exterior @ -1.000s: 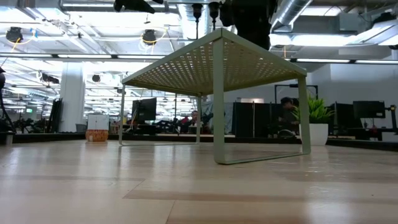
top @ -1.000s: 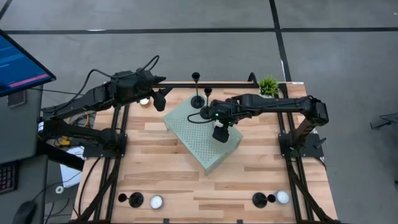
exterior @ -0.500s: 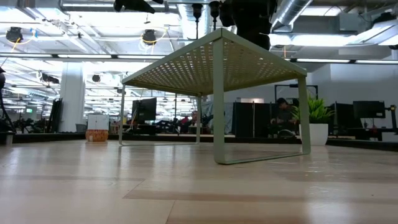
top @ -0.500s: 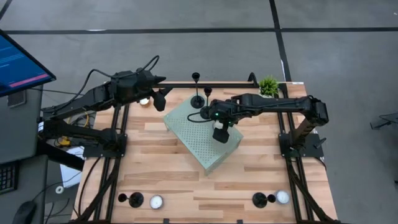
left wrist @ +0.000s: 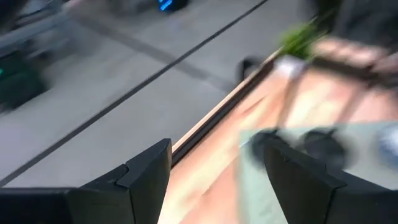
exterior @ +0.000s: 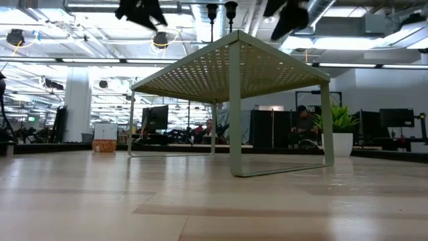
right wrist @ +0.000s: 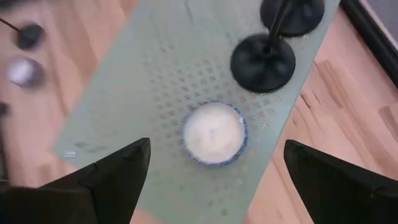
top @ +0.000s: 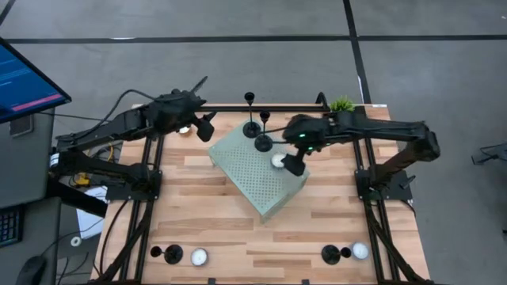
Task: Pick & Place candle stick holders
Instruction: Put the orange scented candle on the shelf
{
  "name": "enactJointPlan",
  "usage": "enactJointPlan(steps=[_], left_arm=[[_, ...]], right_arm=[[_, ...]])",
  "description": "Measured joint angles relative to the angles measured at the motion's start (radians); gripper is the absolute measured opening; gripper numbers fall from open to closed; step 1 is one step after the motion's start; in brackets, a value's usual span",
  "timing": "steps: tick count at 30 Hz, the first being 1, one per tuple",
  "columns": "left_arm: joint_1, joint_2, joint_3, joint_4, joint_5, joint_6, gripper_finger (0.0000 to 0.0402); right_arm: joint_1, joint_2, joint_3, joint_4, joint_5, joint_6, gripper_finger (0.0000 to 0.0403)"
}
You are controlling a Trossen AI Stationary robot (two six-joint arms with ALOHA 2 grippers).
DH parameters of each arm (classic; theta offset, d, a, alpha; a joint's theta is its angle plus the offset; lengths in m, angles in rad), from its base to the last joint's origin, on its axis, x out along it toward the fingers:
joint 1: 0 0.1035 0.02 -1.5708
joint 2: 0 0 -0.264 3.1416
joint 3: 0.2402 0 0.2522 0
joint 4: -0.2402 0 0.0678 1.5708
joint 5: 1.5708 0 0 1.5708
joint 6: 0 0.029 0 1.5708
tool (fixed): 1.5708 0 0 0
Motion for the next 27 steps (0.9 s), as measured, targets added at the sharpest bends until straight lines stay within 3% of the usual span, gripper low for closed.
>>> enactJointPlan(steps=[5,7,10,18,21,27], left_arm=[[0.062,0.1,0.0,-0.138,-0.096,-0.142,0.0254],[0.128,0.145,0.0,-0.205,-0.063,-0.222,0.026],[0.263,0.193,-0.001,-0.294,0.065,-0.296,0.0276],[0.581,0.254,0.0,-0.315,0.246,-0.356,0.0332],[0.641,0.284,0.0,-0.327,0.319,-0.383,0.034],[0.663,0.356,0.0,-0.395,0.28,-0.444,0.0342]], right_arm=[[0.039,-0.113,0.0,-0.001,0.044,0.067,0.0358],[0.057,-0.149,0.0,0.0,0.066,0.085,0.0358],[0.078,-0.196,0.0,0.0,0.097,0.109,0.0358],[0.085,-0.238,0.0,-0.001,0.102,0.113,0.0358],[0.085,-0.234,0.0,-0.007,0.102,0.11,0.0358],[0.085,-0.234,0.0,-0.031,0.101,0.106,0.0358]])
